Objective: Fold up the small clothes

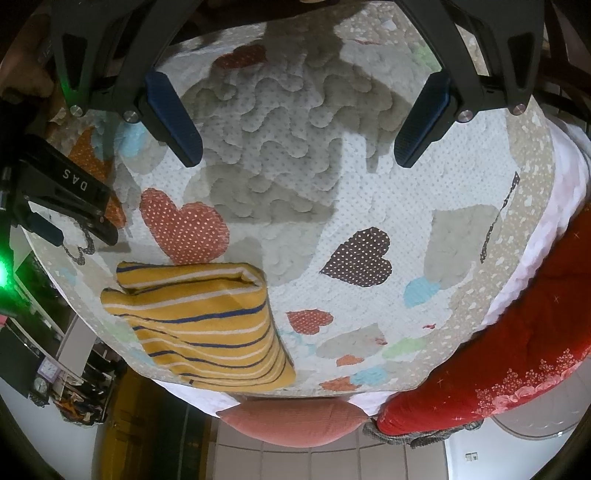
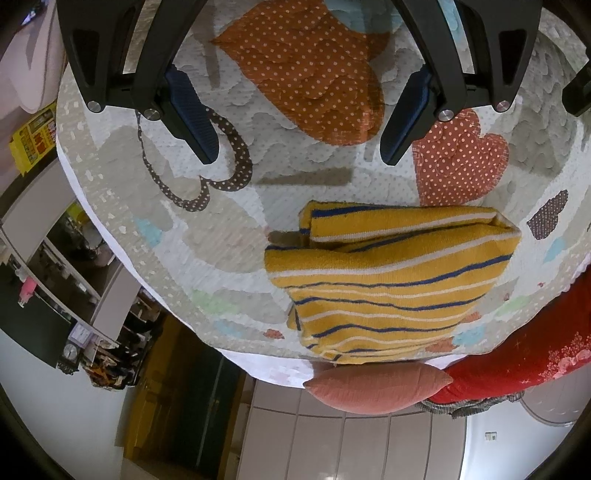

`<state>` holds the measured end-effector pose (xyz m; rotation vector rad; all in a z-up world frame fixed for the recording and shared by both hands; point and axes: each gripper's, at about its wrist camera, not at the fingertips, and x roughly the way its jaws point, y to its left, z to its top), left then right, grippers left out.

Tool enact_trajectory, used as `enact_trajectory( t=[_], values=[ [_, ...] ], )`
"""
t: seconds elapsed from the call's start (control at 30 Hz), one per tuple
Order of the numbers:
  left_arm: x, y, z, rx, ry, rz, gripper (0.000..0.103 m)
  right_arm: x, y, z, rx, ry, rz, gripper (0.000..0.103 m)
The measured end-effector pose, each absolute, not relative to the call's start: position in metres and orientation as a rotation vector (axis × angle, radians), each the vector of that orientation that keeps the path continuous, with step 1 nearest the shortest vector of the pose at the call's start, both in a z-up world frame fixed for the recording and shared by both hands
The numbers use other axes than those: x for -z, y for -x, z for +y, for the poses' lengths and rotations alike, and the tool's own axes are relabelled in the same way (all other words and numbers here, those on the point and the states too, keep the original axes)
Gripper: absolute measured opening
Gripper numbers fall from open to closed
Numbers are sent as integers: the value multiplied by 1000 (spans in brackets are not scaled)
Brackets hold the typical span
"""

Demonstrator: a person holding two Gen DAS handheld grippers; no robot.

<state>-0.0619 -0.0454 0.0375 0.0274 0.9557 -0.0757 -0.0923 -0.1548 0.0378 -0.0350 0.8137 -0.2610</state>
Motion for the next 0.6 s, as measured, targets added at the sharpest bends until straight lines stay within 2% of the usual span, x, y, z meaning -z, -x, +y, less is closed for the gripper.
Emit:
enact_trajectory(
  t=[0.6],
  values=[
    [-41, 66, -48, 105, 9, 954, 103, -49, 103, -154, 269, 48, 757, 93]
  ],
)
